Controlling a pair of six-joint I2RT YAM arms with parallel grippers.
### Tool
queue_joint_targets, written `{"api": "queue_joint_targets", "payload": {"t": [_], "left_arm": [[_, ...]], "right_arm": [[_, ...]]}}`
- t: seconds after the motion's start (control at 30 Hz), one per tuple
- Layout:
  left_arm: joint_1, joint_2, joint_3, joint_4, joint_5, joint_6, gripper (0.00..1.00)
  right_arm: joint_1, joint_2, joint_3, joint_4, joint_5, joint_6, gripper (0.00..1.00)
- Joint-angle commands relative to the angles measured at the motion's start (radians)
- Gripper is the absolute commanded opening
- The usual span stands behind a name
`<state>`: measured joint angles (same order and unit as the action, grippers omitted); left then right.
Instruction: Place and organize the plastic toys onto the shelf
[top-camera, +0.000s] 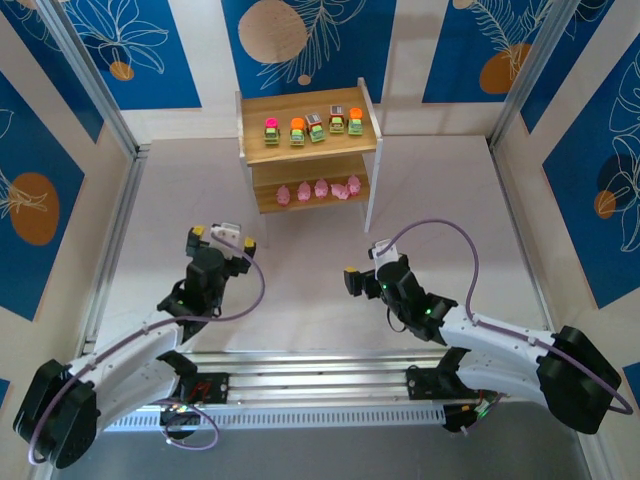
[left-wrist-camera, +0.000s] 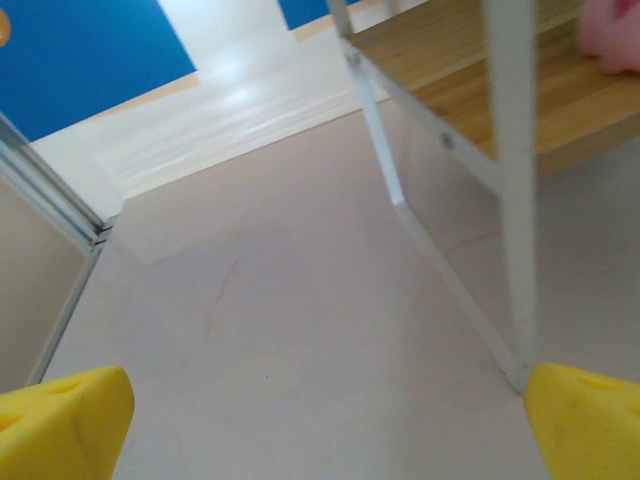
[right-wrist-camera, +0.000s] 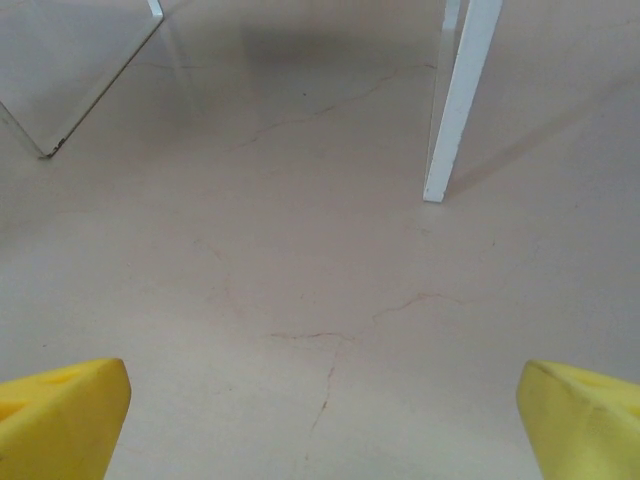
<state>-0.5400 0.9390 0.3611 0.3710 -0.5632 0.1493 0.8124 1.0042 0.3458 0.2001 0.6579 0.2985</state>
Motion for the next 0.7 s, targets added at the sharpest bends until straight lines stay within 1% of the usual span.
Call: {"api": "queue_joint_targets", "payload": {"t": [0.0,0.07,0.13,0.2,0.3,0.43,0.5,0.57,0.67], "left_arm": [[0.054,0.021,-0.069,0.247,-0.024,0.030,1.00],[0.101,0.025,-0.113,0.321,0.022,0.013,1.00],[0.150,0.032,-0.136,0.353,0.067,-0.011,1.00],[0.200,0.074,-0.151,0.409,0.094,-0.029,1.00],[0.249,0.165,-0.149,0.470,0.135,-0.030,1.00],[0.285,0.328,-0.155,0.608,0.161,-0.017,1.00],[0.297,0.410,-0.153,0.695,0.165,-0.004,1.00],[0.305,0.457,-0.148,0.750,0.207,-0.004,1.00],[0.342,0.521,-0.129,0.764,0.289,-0.016,1.00]], "right_arm": [[0.001,-0.016,-0.002,0.088,0.023,-0.081,0.99],[-0.006,-0.022,0.009,0.089,0.031,-0.112,0.99],[-0.016,-0.030,0.012,0.099,0.039,-0.143,0.99],[-0.037,-0.034,0.010,0.127,0.039,-0.181,0.99],[-0.100,-0.057,0.012,0.142,-0.012,-0.206,0.99],[-0.178,-0.083,0.015,0.160,-0.023,-0.308,0.99],[-0.239,-0.084,0.012,0.158,-0.053,-0.310,0.99],[-0.298,-0.082,0.005,0.159,-0.091,-0.293,0.99],[-0.368,-0.078,-0.014,0.197,-0.124,-0.293,0.99]]}}
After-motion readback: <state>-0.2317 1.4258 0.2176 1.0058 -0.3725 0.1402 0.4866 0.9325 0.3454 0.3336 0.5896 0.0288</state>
